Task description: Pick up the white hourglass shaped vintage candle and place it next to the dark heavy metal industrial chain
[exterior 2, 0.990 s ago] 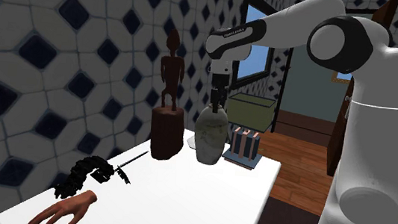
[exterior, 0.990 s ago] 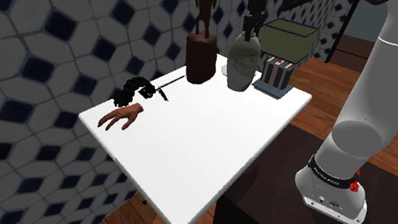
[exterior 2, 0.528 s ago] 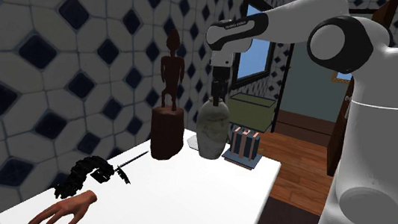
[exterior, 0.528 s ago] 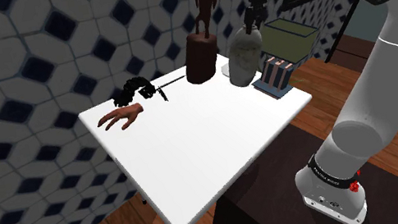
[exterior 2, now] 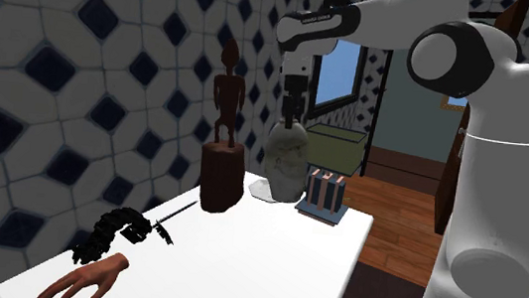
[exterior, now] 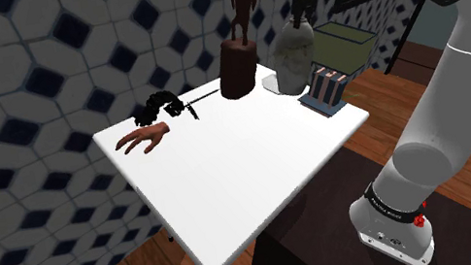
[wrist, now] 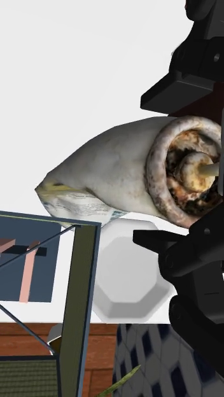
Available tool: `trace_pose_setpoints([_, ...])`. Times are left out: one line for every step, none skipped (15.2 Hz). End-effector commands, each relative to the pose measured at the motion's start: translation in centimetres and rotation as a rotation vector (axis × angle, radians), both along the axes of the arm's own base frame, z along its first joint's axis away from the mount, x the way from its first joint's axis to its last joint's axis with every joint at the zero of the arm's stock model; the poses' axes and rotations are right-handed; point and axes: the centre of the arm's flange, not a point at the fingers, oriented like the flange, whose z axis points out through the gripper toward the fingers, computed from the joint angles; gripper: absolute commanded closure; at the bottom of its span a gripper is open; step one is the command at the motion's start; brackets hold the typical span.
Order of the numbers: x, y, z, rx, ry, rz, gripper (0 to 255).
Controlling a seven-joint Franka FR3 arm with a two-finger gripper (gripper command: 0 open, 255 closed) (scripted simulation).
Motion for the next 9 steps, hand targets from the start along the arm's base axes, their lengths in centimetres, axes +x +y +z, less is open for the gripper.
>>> trace_pose_setpoints([-0.1, 0.1, 1.2, 0.0, -0.001, 0.0, 255])
trace_pose_setpoints([-0.1, 0.1, 1.7, 0.0, -0.001, 0.0, 255])
trace_pose_setpoints([-0.1, 0.1, 2.2, 0.0, -0.001, 0.0, 255])
trace_pose_setpoints([-0.1, 0.1, 2.7, 0.0, -0.001, 0.0, 255])
trace_pose_setpoints([-0.1, 0.1, 3.3, 0.0, -0.001, 0.0, 255])
trace_pose_setpoints([-0.1, 0.1, 3.8, 0.0, -0.001, 0.0, 255])
trace_pose_setpoints([-0.1, 0.1, 4.3, 0.0, -0.001, 0.0, 255])
trace_pose_setpoints([-0.1, 0.1, 4.9, 0.0, -0.001, 0.0, 255])
trace_pose_setpoints([-0.1, 0.1, 5.4, 0.0, -0.001, 0.0, 255])
